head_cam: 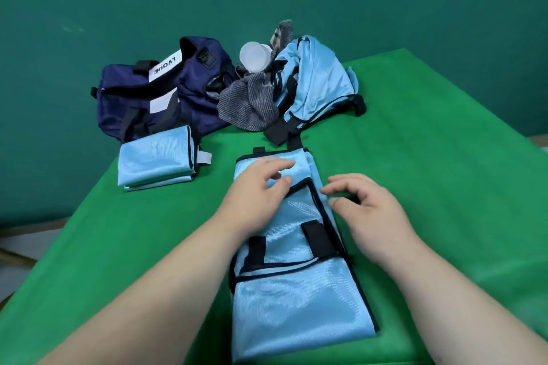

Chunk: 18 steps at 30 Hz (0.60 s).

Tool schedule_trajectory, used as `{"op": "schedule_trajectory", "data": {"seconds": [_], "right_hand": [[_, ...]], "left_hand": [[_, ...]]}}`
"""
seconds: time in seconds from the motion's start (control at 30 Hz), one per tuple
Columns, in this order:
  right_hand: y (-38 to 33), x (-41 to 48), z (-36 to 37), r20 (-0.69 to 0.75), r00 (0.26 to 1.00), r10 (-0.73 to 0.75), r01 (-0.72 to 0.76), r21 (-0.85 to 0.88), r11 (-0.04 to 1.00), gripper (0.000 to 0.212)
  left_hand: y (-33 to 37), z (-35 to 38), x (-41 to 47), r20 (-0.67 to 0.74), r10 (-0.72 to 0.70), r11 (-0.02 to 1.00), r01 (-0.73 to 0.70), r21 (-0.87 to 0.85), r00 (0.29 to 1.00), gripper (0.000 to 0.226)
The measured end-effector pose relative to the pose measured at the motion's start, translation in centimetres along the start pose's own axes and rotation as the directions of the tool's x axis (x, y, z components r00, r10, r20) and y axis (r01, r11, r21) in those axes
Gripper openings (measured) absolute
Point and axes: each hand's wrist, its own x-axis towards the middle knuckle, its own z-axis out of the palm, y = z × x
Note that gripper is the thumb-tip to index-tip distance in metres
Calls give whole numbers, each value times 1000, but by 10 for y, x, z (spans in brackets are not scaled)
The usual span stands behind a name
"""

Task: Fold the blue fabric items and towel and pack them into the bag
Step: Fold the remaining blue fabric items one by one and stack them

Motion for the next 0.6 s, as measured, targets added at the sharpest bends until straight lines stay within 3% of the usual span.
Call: {"op": "schedule_trajectory", "data": {"seconds": [0.1,0.2,0.3,0.43,0.6], "right_hand": [[0,1,3,26,999,28,-27,-51,998,28],[-6,12,5,31,999,41,-35,-166,985,23],[-15,38,6,21,995,94,-82,-329,941,12],[-23,69,21,117,978,174,-87,-531,843,16],[-15,89,45,114,986,124,-32,-596,802,13]], "left_hand": [[-31,-21,-7,-104,86,985,-69,160,991,21],[-61,-28,-8,-70,91,952,-66,299,993,35],[-77,-22,-10,3,46,962,-45,268,999,44],[-87,-15,-6,41,13,975,-22,223,999,50],[-88,-14,-6,36,11,982,-18,186,999,51]]}}
